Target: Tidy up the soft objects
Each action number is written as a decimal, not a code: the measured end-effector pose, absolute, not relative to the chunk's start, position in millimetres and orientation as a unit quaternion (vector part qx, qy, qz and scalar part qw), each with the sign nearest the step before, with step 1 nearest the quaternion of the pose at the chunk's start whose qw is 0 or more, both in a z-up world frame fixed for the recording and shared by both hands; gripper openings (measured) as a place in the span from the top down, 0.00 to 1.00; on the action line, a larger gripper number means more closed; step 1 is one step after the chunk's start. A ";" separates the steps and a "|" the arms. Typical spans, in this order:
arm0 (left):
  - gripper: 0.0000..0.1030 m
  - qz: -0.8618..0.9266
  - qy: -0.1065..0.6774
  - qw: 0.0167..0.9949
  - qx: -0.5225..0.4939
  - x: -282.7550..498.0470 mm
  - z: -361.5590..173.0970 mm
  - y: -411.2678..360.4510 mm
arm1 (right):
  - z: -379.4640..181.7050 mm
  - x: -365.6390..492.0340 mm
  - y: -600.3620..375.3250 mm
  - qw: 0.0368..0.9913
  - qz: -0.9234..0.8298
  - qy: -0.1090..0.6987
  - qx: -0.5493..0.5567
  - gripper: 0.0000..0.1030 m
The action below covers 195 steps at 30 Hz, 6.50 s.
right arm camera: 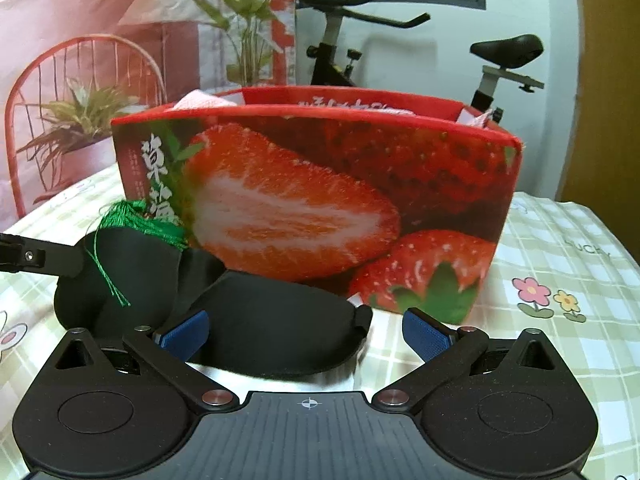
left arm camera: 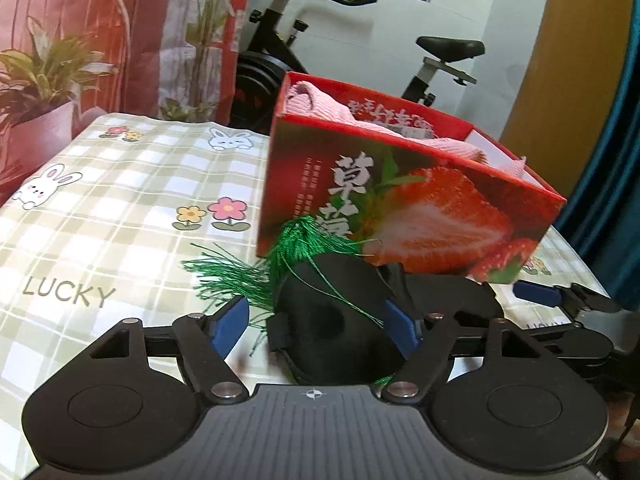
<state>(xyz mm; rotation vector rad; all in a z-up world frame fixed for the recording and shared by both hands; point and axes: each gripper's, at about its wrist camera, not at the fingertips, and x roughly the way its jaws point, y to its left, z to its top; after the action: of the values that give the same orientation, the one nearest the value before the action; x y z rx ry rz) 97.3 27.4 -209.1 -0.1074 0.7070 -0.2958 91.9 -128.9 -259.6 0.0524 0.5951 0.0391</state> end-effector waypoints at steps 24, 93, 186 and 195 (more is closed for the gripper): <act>0.52 -0.163 0.376 0.908 -0.086 105.0 -226.8 31.9 | -264.2 95.3 -145.8 0.943 0.072 0.312 0.089 0.13; 0.51 -0.147 0.387 0.906 -0.089 105.6 -234.0 28.7 | -263.0 83.3 -156.9 0.954 0.084 0.242 0.155 0.82; 0.84 -0.235 0.264 0.934 -0.050 79.6 -150.9 14.0 | -178.4 30.9 -153.7 0.982 0.080 0.145 0.095 0.83; 0.84 -0.247 0.264 0.932 -0.031 88.1 -129.9 7.4 | -160.7 34.3 -159.7 0.985 0.068 0.137 0.085 0.83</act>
<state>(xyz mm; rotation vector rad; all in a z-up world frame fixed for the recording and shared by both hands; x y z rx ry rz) 88.1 7.4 -129.9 -0.0625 0.5393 -0.5045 34.3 -159.7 -160.7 0.1709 0.2759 0.1373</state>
